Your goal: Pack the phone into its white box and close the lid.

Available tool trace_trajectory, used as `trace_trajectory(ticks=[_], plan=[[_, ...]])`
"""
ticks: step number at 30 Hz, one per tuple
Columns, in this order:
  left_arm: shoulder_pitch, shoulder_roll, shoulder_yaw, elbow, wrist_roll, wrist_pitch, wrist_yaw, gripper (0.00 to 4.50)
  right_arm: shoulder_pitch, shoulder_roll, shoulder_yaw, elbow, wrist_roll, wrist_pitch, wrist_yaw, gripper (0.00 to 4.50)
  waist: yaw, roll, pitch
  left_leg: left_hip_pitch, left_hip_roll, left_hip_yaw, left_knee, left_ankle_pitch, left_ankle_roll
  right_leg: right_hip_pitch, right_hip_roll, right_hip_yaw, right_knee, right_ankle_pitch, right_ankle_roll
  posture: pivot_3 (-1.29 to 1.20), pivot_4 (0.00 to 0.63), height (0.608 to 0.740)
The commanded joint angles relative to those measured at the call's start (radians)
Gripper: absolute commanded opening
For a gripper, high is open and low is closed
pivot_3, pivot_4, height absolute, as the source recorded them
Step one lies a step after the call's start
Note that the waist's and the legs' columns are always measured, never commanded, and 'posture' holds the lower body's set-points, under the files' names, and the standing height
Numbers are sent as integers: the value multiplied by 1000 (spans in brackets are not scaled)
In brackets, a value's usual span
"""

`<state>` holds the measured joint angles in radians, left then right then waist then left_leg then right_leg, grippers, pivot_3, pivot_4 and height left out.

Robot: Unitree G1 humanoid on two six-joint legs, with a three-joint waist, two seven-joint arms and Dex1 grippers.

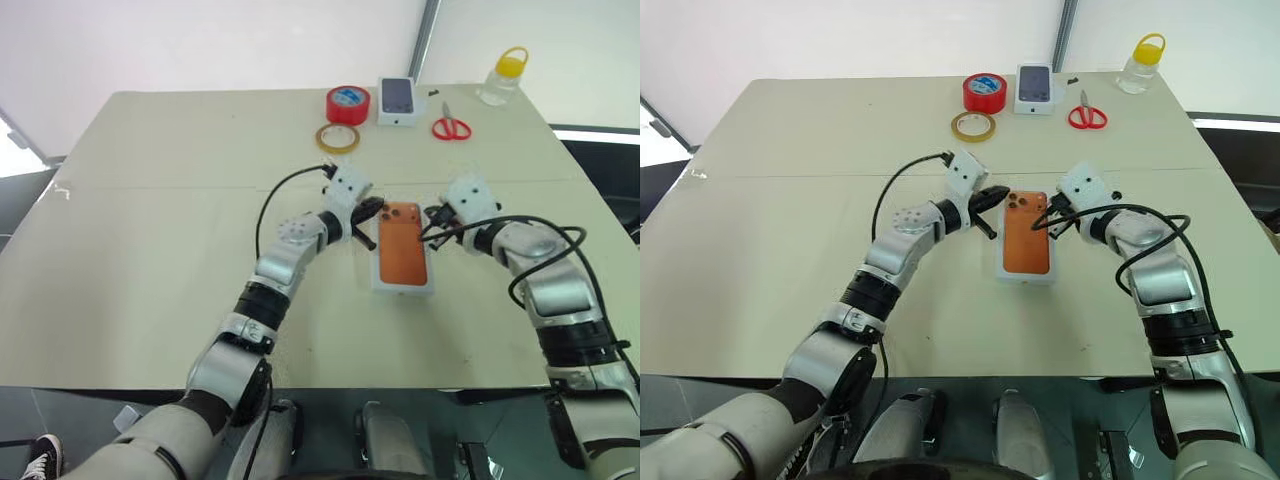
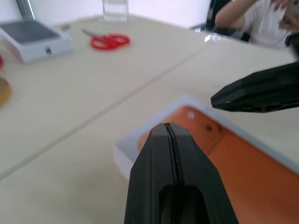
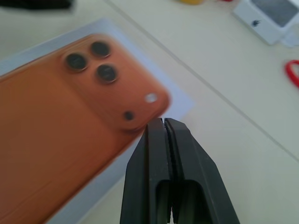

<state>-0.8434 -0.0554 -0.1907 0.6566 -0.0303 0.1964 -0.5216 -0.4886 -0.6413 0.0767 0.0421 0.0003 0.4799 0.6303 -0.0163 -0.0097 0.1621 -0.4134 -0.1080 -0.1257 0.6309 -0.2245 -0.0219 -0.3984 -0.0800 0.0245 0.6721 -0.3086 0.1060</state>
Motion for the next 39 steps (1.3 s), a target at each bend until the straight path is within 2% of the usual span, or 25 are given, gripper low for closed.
trace_trajectory(ticks=[1,7,12,18,21,22,24,26,31,32,35,39], plan=[[-1,5,-87,59,87,-58,-19,0,26,-16,66,-32,-64,8,4,59,0,0,0,0,0,0,0,0,0,0,0,0,1,0,0,0,150,740],[32,13,-97,34,91,-45,-62,0,63,-40,64,-60,-68,34,43,59,4,-1,-2,5,0,0,0,-1,1,6,0,0,-2,0,0,0,150,740],[119,56,-98,-165,15,13,-211,0,168,-103,27,-208,68,89,214,59,5,-1,-2,5,0,-1,-1,-1,1,7,0,0,-4,0,0,0,150,740],[237,141,-159,-351,-23,76,-373,0,260,-189,-15,-298,145,52,333,59,5,-1,-3,7,0,-2,0,-4,7,10,0,0,-4,0,0,0,150,740],[252,168,-141,-398,-58,120,-405,0,269,-202,-35,-318,182,50,363,59,4,-1,-3,6,0,-2,0,-5,8,10,0,-1,-5,0,0,0,150,740],[250,169,-117,-409,-85,152,-405,253,254,-188,-50,-306,206,76,359,16,3,-1,-3,6,0,-2,0,-5,8,10,0,-1,-5,0,0,0,150,740],[244,166,-68,-428,-151,218,-410,873,232,-170,-66,-283,226,87,345,611,1,-1,-3,6,1,-2,0,-5,8,10,0,-1,-5,0,0,0,150,740],[242,175,-17,-480,-203,230,-408,1756,192,-145,-85,-251,234,91,313,1376,-3,-2,-3,6,1,-2,0,-5,8,9,0,-1,-5,0,0,0,150,740],[258,289,48,-589,-232,205,-419,4327,113,-112,-139,-219,296,116,288,4043,2,-1,-2,4,1,-2,0,-3,5,6,0,0,-4,0,0,0,150,740],[262,316,63,-602,-235,211,-415,4500,98,-104,-146,-215,310,123,285,4470,2,-1,-2,4,1,-2,0,-2,3,6,0,0,-4,0,0,0,150,740],[279,383,101,-623,-267,258,-421,4500,66,-85,-163,-196,353,141,285,4470,3,-1,-2,4,0,-2,0,-3,4,7,0,0,-5,0,0,0,150,740],[346,470,181,-641,-282,206,-412,4500,71,-101,-152,-172,336,89,295,4470,3,-1,-2,4,1,-2,-1,-4,7,6,-1,0,-5,0,0,0,150,740]])
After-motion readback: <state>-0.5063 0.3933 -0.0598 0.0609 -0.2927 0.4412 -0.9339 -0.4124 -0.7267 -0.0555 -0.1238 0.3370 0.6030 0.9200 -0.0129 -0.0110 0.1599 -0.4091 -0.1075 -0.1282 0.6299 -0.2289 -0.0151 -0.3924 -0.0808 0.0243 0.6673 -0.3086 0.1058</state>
